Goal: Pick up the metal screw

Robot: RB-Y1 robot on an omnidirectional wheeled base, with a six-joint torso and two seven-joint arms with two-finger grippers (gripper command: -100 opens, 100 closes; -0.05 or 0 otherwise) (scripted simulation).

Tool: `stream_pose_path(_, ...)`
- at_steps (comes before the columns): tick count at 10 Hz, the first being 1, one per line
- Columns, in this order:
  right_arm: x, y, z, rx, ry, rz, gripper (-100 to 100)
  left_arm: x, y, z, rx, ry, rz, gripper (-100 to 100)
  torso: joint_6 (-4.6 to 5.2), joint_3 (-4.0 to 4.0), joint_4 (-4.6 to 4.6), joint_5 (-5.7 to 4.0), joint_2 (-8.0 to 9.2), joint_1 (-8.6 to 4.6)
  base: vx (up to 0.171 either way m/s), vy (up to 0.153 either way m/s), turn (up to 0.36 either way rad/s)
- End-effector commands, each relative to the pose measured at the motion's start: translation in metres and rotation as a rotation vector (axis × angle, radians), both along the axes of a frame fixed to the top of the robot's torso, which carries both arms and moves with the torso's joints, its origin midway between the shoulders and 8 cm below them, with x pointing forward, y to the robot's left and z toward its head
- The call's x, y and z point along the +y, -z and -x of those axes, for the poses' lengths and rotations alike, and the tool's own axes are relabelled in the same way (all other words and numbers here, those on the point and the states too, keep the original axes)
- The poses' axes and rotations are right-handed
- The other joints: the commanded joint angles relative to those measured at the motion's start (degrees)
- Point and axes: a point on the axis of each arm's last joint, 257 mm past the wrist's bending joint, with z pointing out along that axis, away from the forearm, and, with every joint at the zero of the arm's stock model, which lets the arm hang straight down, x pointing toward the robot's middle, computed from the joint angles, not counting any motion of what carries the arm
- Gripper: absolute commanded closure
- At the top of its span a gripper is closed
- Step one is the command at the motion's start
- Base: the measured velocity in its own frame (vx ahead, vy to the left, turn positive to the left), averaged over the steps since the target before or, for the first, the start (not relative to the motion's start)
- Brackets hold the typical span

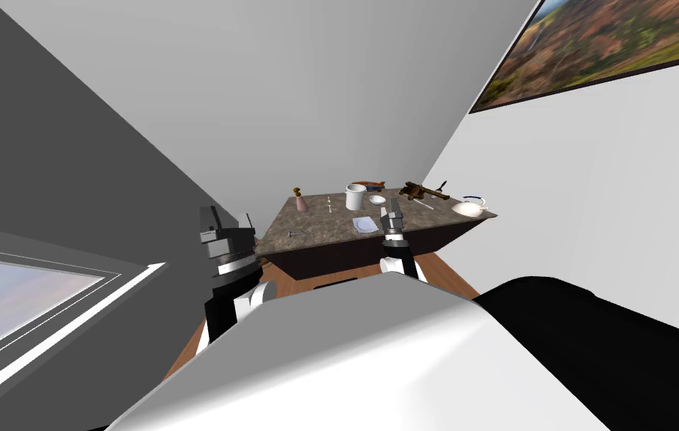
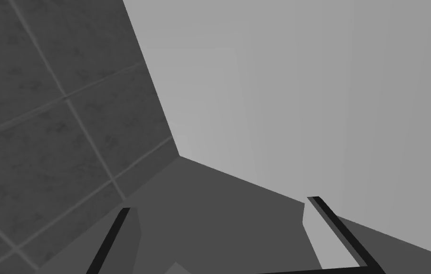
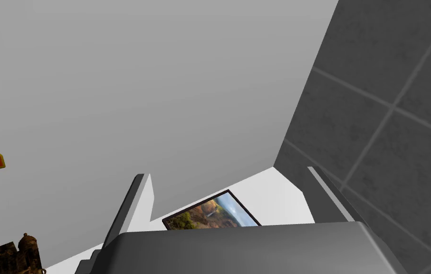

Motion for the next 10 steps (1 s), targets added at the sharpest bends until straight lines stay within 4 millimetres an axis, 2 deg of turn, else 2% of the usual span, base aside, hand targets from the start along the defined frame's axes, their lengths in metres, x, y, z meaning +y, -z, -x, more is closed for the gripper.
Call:
stream_pose_path(1, 0.0, 0.0, 0.0, 0.0, 0.0, 0.0, 0, -0.007, 0.008, -0.011, 0.038, 0.024, -0.034, -100, 0.0, 0.0, 0.0, 0.0, 0.0, 0.0, -0.044, -0.001, 0.012)
stream_pose_path(6, 0.0, 0.0, 0.0, 0.0, 0.0, 0.0, 0, -0.027, 0.047, -0.057, 0.195, 0.081, -0.116, -100, 0.0, 0.21, 0.08, 0.0, 0.37, 0.01, -0.102, -0.006, 0.008)
stream_pose_path(7, 0.0, 0.0, 0.0, 0.0, 0.0, 0.0, 0, -0.027, 0.049, -0.058, 0.203, 0.08, -0.116, -100, 0.0, 0.23, 0.09, 0.0, 0.4, 0.01, -0.087, -0.003, 0.0)
stream_pose_path(10, 0.0, 0.0, 0.0, 0.0, 0.0, 0.0, 0, -0.038, 0.084, -0.092, 0.325, 0.105, -0.171, -100, 0.0, 0.22, 0.08, -0.01, 0.38, -0.05, -0.107, -0.011, 0.002)
